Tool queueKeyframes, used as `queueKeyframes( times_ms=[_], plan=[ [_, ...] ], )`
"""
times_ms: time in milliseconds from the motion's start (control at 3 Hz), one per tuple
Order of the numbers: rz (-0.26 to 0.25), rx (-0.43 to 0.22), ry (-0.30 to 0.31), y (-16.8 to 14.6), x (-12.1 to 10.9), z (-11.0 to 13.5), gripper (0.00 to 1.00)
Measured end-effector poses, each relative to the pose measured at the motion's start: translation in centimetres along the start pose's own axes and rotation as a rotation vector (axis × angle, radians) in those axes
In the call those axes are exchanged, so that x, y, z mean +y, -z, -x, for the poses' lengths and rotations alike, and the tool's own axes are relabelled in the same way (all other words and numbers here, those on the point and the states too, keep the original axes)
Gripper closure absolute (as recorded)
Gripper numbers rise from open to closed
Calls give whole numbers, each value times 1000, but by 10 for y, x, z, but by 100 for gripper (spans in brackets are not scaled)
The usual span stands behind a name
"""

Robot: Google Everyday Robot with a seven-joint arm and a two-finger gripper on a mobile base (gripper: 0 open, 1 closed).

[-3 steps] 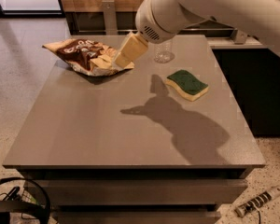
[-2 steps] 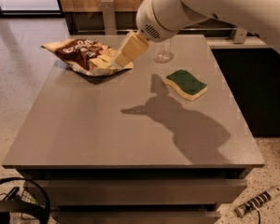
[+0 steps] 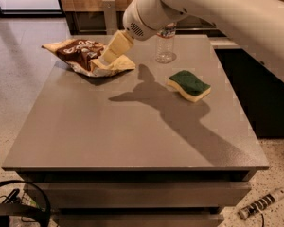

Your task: Pick brown chip bag

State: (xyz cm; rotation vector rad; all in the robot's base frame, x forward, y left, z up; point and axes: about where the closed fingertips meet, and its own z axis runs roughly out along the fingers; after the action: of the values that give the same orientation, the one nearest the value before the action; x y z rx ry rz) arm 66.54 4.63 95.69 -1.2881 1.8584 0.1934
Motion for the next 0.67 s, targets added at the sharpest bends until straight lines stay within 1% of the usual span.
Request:
queueKeyframes(
  times_ms=[333,667],
  plan=[
    [87,-27,-118,-68,9,-4,0],
    [114,-43,-168,-100,20,-6,0]
  ],
)
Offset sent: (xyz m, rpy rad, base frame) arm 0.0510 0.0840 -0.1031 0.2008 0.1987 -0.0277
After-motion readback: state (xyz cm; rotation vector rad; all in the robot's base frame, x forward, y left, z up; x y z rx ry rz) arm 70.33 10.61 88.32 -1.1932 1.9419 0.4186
